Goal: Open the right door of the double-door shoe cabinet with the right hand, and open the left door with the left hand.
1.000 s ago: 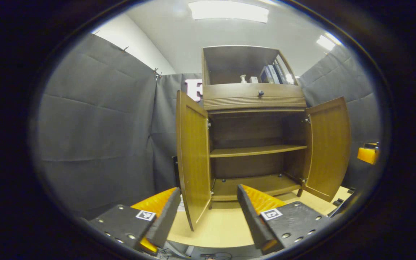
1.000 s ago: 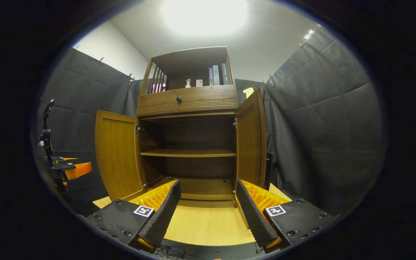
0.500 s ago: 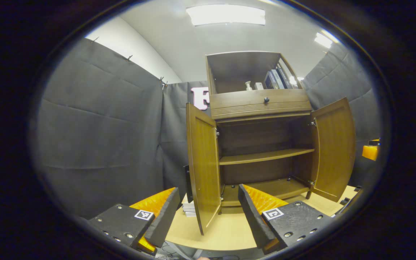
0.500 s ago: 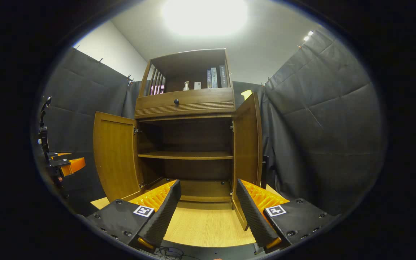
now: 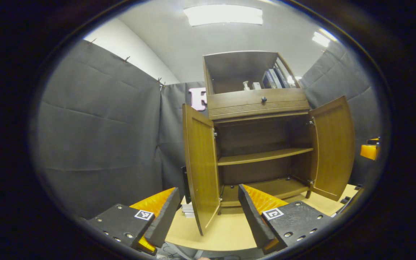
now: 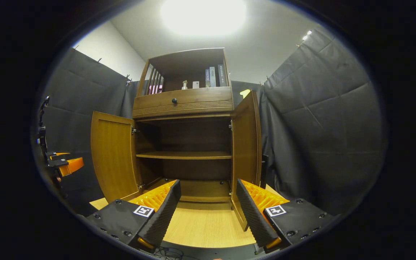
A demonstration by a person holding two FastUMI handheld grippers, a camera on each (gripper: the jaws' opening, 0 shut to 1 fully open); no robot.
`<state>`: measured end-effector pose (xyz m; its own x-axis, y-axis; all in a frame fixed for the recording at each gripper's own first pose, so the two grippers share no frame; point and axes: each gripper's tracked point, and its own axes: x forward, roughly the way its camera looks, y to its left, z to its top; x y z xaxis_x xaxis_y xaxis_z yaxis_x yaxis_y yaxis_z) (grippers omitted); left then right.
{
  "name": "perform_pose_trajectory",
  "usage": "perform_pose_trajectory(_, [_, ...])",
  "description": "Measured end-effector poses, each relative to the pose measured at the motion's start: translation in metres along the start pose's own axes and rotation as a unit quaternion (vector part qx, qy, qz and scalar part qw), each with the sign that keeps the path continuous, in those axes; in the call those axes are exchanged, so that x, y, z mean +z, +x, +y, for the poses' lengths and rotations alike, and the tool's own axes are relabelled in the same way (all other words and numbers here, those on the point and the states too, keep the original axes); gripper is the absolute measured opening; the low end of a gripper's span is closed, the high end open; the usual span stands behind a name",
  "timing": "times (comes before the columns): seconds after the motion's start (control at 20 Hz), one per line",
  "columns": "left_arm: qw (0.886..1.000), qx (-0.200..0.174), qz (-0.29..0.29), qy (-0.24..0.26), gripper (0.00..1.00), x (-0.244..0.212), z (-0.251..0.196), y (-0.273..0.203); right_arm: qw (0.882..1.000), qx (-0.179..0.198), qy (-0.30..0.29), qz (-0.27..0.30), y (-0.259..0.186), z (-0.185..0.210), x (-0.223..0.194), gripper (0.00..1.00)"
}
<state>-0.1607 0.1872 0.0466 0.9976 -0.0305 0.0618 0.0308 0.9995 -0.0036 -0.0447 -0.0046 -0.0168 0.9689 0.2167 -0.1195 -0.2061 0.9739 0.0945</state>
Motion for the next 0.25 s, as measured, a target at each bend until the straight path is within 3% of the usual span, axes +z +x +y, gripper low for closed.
perform_pose_trajectory(0.25, [1.0,0.001,0.001,-0.001,0.94,-0.0008,0.0006,0.0017,1.0,0.001,-0.001,-0.003,0.0041,0.0008,0.0009,0.96])
